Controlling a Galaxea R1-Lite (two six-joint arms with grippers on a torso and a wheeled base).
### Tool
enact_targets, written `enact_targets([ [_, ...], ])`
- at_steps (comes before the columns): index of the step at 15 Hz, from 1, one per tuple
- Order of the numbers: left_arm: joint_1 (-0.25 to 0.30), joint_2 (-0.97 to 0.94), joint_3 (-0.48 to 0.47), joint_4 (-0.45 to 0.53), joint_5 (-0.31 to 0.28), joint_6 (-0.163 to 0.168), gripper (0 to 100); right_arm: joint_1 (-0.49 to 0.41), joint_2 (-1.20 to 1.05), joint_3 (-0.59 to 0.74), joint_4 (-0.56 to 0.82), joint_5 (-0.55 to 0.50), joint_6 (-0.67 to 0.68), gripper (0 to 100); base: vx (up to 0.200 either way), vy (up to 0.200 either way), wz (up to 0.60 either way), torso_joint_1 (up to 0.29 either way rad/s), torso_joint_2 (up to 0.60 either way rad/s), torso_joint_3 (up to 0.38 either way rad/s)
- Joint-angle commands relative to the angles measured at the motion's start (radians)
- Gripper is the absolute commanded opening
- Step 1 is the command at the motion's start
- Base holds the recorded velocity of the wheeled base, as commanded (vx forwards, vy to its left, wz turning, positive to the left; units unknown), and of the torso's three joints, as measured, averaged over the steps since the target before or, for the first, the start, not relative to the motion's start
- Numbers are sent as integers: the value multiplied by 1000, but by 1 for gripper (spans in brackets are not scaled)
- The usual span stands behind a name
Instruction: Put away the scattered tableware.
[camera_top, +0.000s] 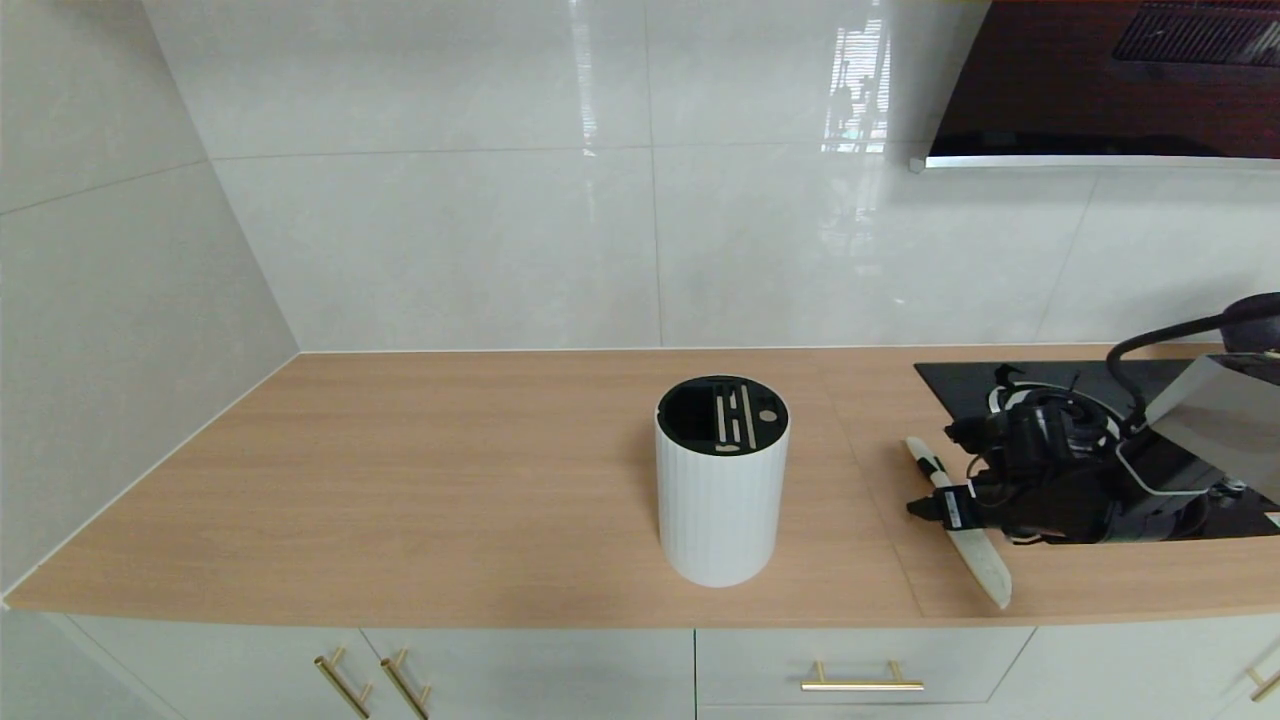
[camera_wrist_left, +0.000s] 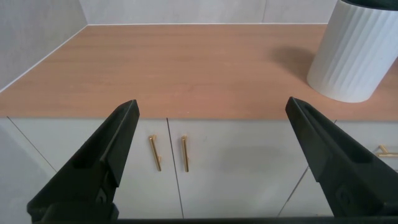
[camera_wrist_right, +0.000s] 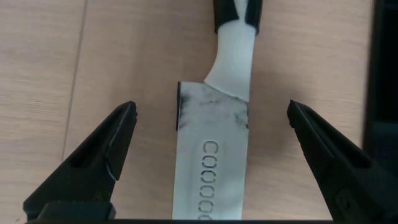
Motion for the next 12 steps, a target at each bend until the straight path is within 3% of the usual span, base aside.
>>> enact_targets([
  [1, 0, 2, 0, 0, 0, -1, 100, 0, 15, -5, -11, 1, -1, 100, 0, 0, 0, 0, 0, 0],
  [12, 0, 2, 0, 0, 0, -1, 100, -11, -17, 15, -15, -1, -1, 100, 0, 0, 0, 0, 0, 0],
])
